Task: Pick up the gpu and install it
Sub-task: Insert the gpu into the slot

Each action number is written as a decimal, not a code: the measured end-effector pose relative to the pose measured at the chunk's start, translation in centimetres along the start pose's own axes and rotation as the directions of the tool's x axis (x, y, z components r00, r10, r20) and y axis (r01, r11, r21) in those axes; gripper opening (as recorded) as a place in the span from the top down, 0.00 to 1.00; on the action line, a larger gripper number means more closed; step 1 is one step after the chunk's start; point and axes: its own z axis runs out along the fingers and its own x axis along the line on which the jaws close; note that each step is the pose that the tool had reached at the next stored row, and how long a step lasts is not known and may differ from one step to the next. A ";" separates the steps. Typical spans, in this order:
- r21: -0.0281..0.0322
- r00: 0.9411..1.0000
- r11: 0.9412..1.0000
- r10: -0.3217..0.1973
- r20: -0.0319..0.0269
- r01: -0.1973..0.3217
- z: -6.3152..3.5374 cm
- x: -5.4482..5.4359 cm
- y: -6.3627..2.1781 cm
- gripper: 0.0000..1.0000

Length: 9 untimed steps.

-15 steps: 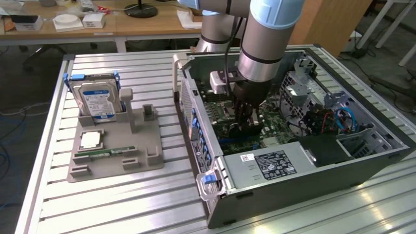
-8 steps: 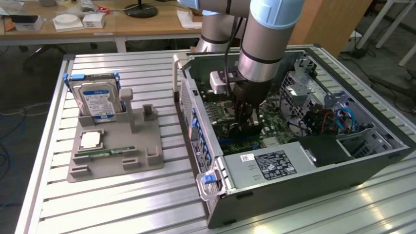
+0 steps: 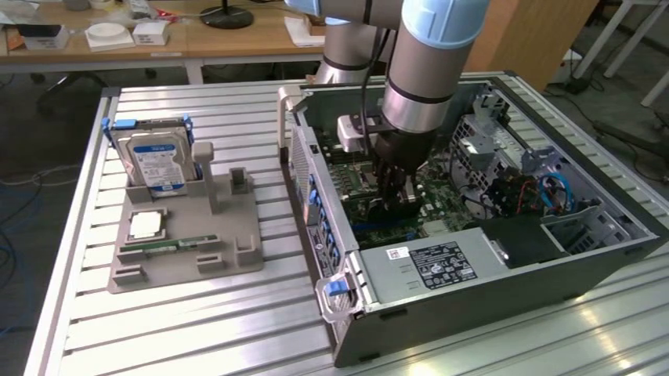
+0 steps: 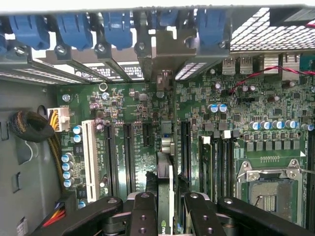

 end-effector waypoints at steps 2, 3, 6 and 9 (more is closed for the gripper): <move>0.000 1.000 1.000 0.000 0.000 0.000 -0.01 0.0 0.01 0.74; 0.000 1.000 1.000 0.000 0.000 0.000 -0.01 0.0 0.01 0.74; 0.000 1.000 1.000 0.000 0.000 0.000 -0.01 0.0 0.02 0.74; 0.000 1.000 1.000 0.000 0.000 0.000 -0.03 0.0 0.03 0.74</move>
